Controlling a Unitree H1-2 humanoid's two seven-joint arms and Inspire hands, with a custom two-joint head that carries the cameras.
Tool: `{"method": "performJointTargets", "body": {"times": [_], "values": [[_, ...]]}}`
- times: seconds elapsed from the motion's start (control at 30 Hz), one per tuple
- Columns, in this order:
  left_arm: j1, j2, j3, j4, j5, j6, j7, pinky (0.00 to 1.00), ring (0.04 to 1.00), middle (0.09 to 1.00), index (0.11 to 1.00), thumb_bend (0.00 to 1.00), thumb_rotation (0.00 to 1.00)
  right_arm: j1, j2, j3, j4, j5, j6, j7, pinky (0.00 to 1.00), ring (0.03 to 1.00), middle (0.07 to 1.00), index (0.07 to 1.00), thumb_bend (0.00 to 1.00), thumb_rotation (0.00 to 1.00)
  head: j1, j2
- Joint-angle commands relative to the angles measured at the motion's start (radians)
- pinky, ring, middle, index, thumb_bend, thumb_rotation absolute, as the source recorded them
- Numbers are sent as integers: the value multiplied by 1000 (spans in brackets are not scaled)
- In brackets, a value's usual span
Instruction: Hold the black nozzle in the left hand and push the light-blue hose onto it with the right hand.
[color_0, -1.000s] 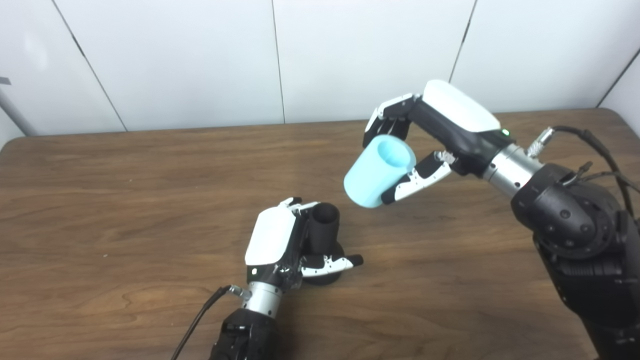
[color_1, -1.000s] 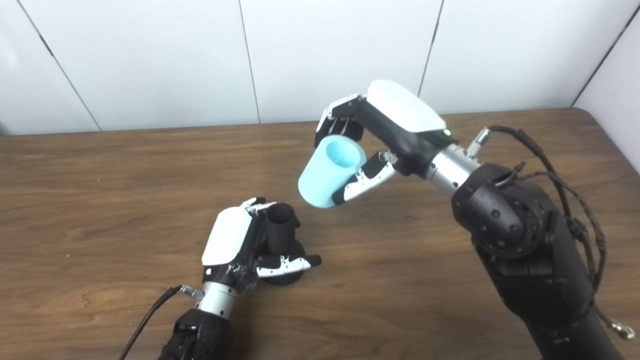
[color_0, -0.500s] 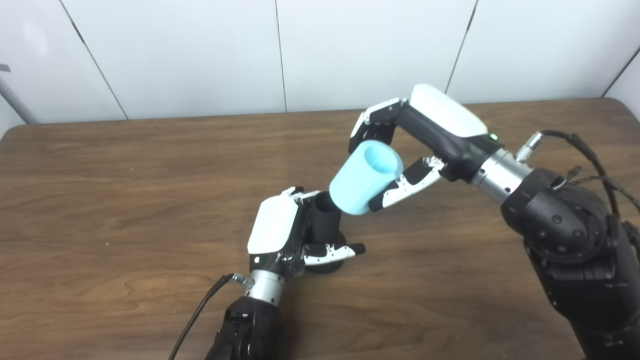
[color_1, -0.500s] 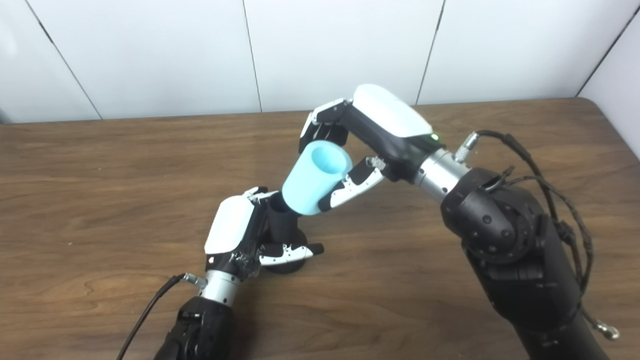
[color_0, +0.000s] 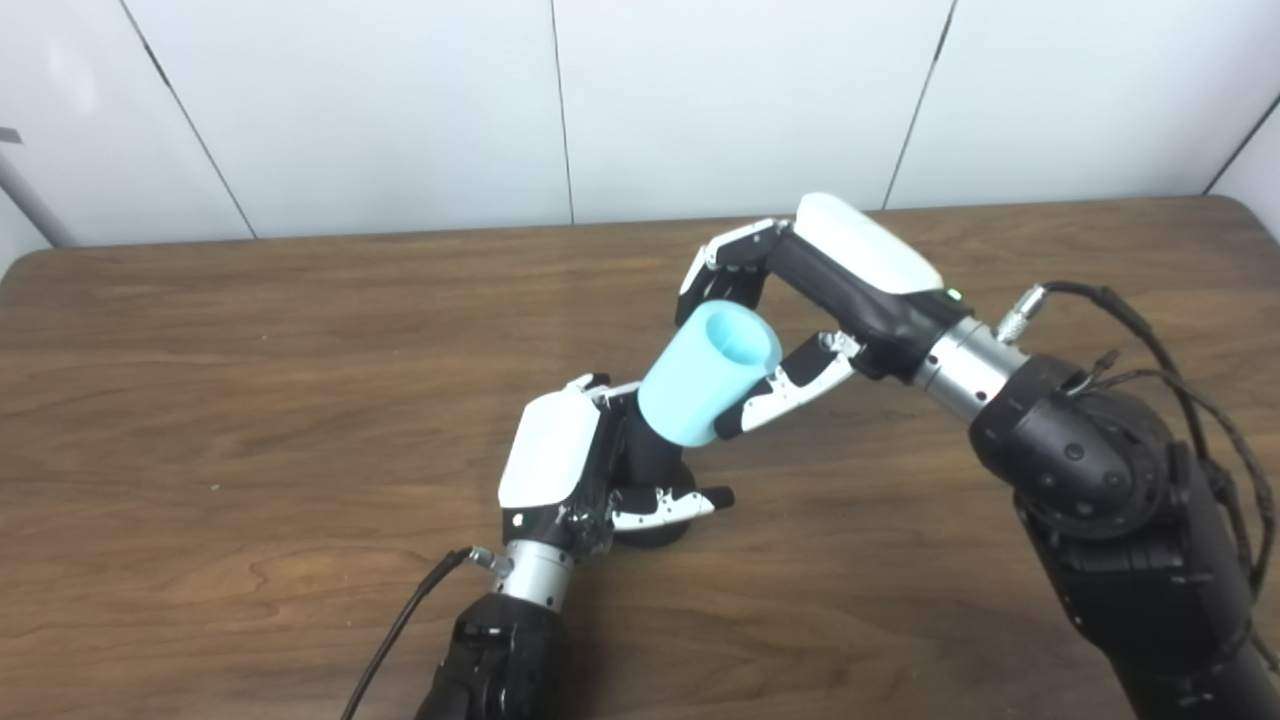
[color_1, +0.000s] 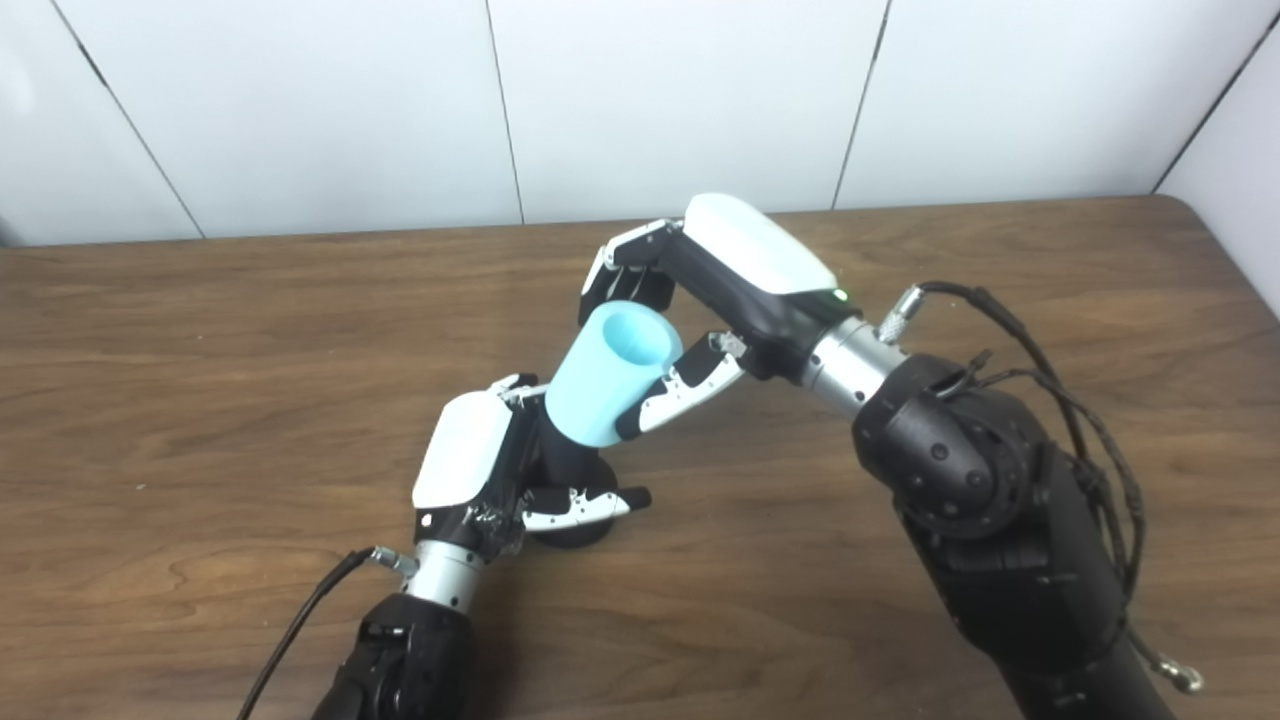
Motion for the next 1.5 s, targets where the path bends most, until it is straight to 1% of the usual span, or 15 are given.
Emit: {"method": "performJointTargets", "body": {"times": [0.0, 0.13, 0.27, 0.5, 0.67, 0.8, 0.83, 0.9, 1.03, 1.13, 1.2, 1.3, 1.47], "values": [[16, -2, -9, -15, 21, 20, -17, 847, 632, 453, 504, 524, 0, -27, 5, -8, -10, -3, -36, -33, 482, 468, 480, 487, 532, 0, 1, 1], [18, -2, -13, -20, 23, 22, -19, 848, 631, 449, 506, 524, 0, -27, 18, -4, -6, -4, -39, -38, 478, 466, 481, 486, 532, 0, 6, 5], [22, -3, -15, -22, 27, 27, -18, 845, 632, 447, 506, 524, 0, -27, 29, 2, 2, 0, -56, -44, 473, 465, 480, 487, 532, 0, 6, 8], [28, -4, -19, -31, 34, 35, -20, 846, 636, 456, 502, 525, 0, -38, 41, 5, 10, 2, -59, -44, 487, 451, 477, 490, 532, 0, 6, 16], [28, 1, -28, -38, 40, 43, -22, 847, 632, 449, 504, 524, 0, -44, 37, 11, 22, -2, -73, -42, 452, 441, 472, 495, 532, 0, 7, 19], [29, 2, -31, -44, 40, 52, -24, 845, 643, 463, 499, 525, 0, -50, 27, 21, 35, 2, -76, -21, 487, 460, 475, 492, 531, 0, 6, 24], [30, 2, -31, -47, 39, 55, -27, 846, 644, 463, 499, 525, 0, -51, 24, 25, 36, 3, -73, -14, 483, 451, 472, 495, 531, 0, 5, 30], [30, 2, -32, -51, 37, 57, -31, 847, 644, 465, 498, 525, 0, -56, 16, 35, 37, 2, -66, 2, 475, 439, 469, 499, 531, 0, 5, 30], [30, 5, -32, -52, 37, 56, -34, 849, 642, 470, 495, 525, 0, -75, 0, 61, 40, -13, -44, 46, 476, 443, 469, 498, 531, 0, 3, 34], [29, 7, -32, -55, 37, 56, -36, 847, 639, 463, 498, 525, 0, -102, -11, 88, 51, -21, -42, 84, 442, 434, 467, 498, 531, 0, 2, 36], [29, 8, -33, -55, 37, 56, -37, 846, 638, 459, 500, 525, 0, -125, -19, 107, 55, -27, -37, 114, 476, 443, 468, 497, 531, 0, 0, 36], [29, 9, -34, -56, 37, 54, -37, 845, 638, 461, 499, 525, 0, -146, -23, 124, 59, -31, -29, 137, 508, 454, 470, 495, 532, 0, -1, 38], [30, 7, -38, -60, 39, 59, -44, 846, 633, 467, 497, 525, 0, -166, -22, 139, 58, -41, -10, 165, 466, 429, 465, 496, 532, 0, -1, 41]]}}
